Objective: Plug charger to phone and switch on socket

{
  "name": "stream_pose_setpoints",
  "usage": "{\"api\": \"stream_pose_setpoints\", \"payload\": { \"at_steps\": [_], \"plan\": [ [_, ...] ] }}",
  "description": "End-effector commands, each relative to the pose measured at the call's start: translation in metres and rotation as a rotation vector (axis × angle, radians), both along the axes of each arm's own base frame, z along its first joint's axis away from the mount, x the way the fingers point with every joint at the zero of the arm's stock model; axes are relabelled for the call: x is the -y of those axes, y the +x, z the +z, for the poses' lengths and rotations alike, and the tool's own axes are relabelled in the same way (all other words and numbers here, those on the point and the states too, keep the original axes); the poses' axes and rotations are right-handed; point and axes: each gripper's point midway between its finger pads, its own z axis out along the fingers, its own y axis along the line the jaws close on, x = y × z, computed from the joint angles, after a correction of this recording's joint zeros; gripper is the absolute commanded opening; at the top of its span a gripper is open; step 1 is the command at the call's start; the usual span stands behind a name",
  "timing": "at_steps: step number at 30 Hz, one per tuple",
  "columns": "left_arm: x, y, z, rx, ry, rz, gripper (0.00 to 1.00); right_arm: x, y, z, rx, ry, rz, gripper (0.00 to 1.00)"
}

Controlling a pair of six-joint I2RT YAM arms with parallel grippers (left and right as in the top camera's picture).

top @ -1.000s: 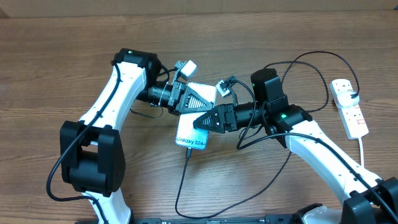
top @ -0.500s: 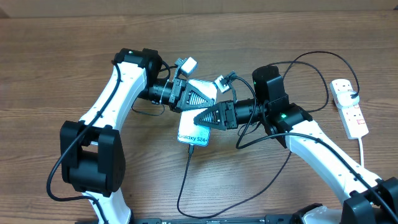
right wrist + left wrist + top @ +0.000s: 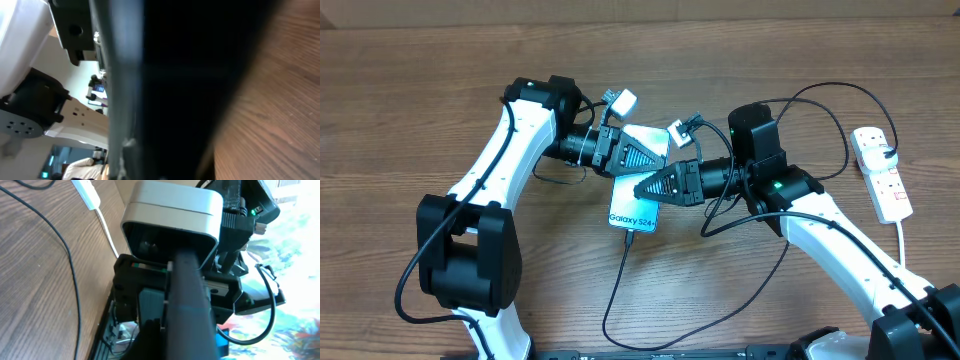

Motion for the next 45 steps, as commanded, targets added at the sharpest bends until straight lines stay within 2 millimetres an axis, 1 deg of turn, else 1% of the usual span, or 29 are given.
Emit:
{"api": "stream_pose_setpoints", "payload": {
  "at_steps": [1, 2, 3, 5, 10, 14, 18, 22, 24, 29, 32, 33, 35, 36, 37, 41, 44, 45],
  "plan": [
    [0.002, -0.003, 0.011, -0.024, -0.006, 0.001, 0.21, -0.002, 0.001, 0.002, 0.055, 0.001, 0.003, 0.04],
    [0.002, -0.003, 0.01, -0.018, 0.0, -0.001, 0.29, -0.002, 0.002, 0.002, 0.056, 0.0, 0.003, 0.04],
    [0.002, -0.003, 0.008, -0.015, 0.006, -0.002, 0.33, -0.002, 0.002, 0.002, 0.056, 0.0, 0.003, 0.04],
    [0.001, -0.004, 0.005, -0.009, 0.028, -0.007, 0.44, -0.002, 0.002, 0.002, 0.056, -0.001, 0.001, 0.04],
    [-0.001, -0.004, -0.004, -0.002, 0.079, -0.014, 0.62, -0.002, 0.006, -0.001, 0.058, -0.018, -0.022, 0.04],
    [-0.003, -0.005, -0.01, -0.001, 0.115, -0.018, 0.64, 0.0, 0.011, -0.008, 0.048, -0.051, -0.058, 0.04],
    [-0.004, -0.002, -0.021, -0.005, 0.178, -0.016, 0.67, 0.003, 0.017, -0.021, 0.02, -0.114, -0.116, 0.04],
    [-0.008, 0.005, -0.038, -0.017, 0.288, 0.002, 0.73, 0.012, 0.023, -0.042, -0.024, -0.217, -0.189, 0.04],
    [-0.011, 0.007, -0.045, -0.017, 0.333, 0.009, 0.77, 0.017, 0.025, -0.052, -0.04, -0.265, -0.223, 0.04],
    [-0.019, 0.011, -0.064, -0.013, 0.455, 0.025, 0.78, 0.033, 0.031, -0.078, -0.079, -0.404, -0.319, 0.04],
    [-0.027, 0.014, -0.076, 0.004, 0.54, 0.032, 0.78, 0.04, 0.031, -0.091, -0.111, -0.464, -0.343, 0.04],
    [-0.03, 0.015, -0.08, 0.009, 0.567, 0.035, 0.8, 0.041, 0.03, -0.096, -0.125, -0.479, -0.345, 0.04],
    [-0.038, 0.019, -0.092, 0.019, 0.653, 0.053, 0.82, 0.044, 0.028, -0.106, -0.156, -0.509, -0.344, 0.04],
    [-0.049, 0.026, -0.104, 0.019, 0.759, 0.09, 0.83, 0.045, 0.025, -0.117, -0.191, -0.533, -0.336, 0.04],
    [-0.057, 0.031, -0.111, 0.014, 0.821, 0.118, 0.83, 0.045, 0.025, -0.122, -0.206, -0.543, -0.332, 0.04],
    [-0.08, 0.047, -0.128, 0.021, 0.999, 0.216, 0.84, 0.046, 0.027, -0.143, -0.243, -0.578, -0.33, 0.04],
    [-0.103, 0.059, -0.139, 0.042, 1.148, 0.293, 0.84, 0.048, 0.029, -0.157, -0.262, -0.606, -0.334, 0.04],
    [-0.115, 0.063, -0.143, 0.047, 1.219, 0.328, 0.9, 0.048, 0.029, -0.161, -0.267, -0.612, -0.334, 0.04]
  ]
}}
